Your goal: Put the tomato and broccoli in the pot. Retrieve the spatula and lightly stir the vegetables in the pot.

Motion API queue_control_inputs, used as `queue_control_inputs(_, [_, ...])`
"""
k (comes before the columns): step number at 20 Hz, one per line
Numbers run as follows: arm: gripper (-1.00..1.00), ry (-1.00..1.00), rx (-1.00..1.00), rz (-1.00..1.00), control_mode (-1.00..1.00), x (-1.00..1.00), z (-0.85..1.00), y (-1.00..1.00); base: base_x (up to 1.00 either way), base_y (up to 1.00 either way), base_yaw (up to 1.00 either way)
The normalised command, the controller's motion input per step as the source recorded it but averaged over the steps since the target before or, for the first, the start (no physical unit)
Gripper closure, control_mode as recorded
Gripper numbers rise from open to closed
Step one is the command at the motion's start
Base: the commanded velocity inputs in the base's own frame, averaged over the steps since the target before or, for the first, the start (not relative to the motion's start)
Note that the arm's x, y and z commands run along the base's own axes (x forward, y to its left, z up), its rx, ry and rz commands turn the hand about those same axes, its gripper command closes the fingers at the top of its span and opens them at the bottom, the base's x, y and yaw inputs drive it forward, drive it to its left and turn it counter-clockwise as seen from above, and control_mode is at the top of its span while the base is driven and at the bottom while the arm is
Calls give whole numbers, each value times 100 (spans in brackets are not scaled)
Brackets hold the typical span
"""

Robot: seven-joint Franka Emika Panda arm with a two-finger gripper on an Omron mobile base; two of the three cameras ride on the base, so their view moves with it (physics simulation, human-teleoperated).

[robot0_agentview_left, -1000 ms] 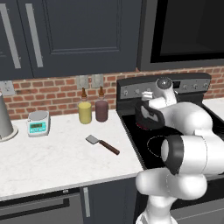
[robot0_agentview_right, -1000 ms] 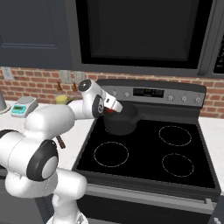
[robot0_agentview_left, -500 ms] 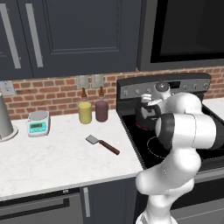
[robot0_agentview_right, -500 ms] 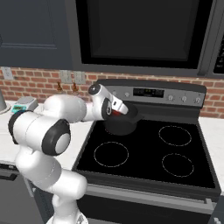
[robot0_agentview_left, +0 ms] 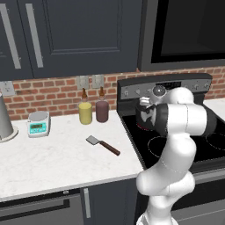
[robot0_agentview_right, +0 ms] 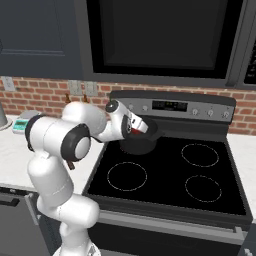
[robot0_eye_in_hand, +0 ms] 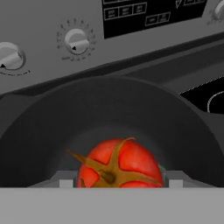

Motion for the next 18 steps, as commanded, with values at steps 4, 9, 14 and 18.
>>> queue_control_inputs(4, [-100, 0, 0, 0, -100, 13, 0, -2, 0, 0, 0])
queue_control_inputs(9, [-100, 0, 0, 0, -100, 2, 0, -6, 0, 0, 0])
queue_control_inputs(14, [-100, 0, 1, 0, -100, 0, 5, -5, 0, 0, 0])
queue_control_inputs(18, [-100, -5, 7, 0, -100, -38, 62, 0, 0, 0, 0])
